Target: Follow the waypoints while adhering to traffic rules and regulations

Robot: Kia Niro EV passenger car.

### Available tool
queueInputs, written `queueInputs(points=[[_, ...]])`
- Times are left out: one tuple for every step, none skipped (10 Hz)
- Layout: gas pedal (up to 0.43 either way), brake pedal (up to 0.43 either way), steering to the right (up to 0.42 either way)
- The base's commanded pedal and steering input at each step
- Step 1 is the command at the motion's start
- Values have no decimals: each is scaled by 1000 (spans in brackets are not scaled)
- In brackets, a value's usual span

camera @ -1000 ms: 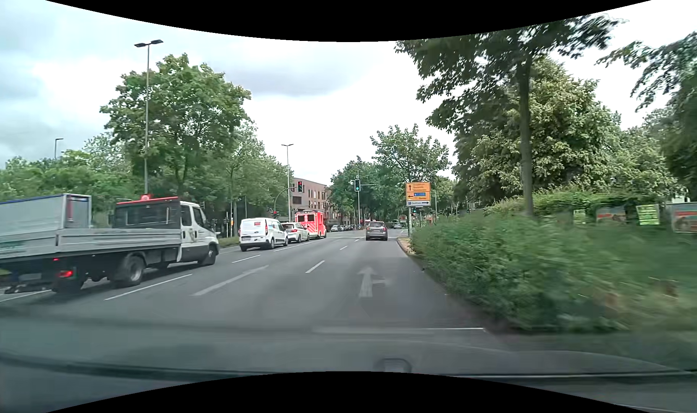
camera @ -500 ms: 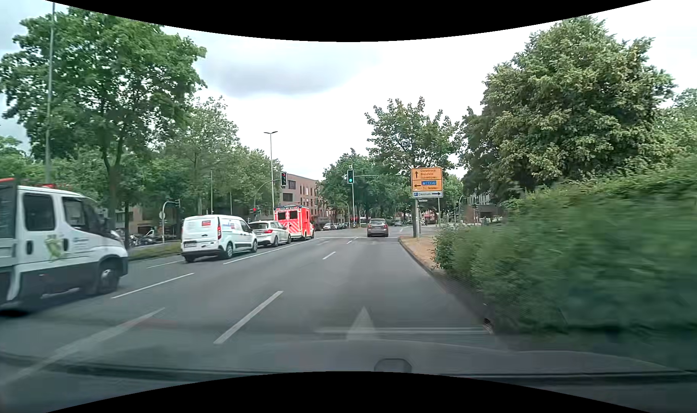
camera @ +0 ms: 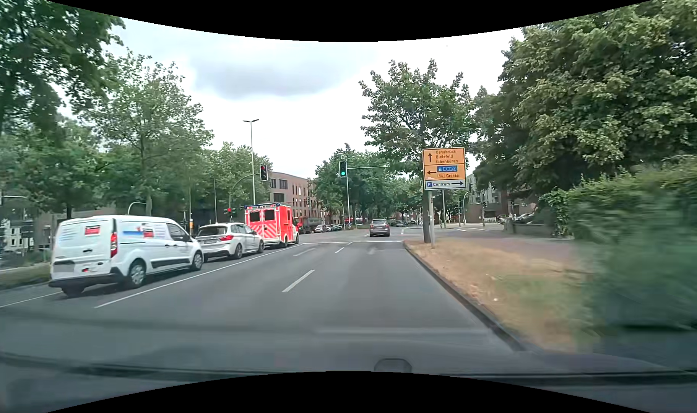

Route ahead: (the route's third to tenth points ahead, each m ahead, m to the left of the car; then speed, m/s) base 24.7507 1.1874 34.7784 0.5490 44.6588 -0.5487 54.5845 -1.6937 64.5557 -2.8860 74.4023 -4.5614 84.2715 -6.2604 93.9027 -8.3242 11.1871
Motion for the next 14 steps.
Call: queueInputs(points=[[130,18,8],[130,18,8],[130,18,8],[130,18,11],[130,18,13],[130,18,13],[150,18,14],[150,18,14],[150,18,14],[150,18,14],[150,18,14],[150,18,14],[150,18,15],[150,18,14]])
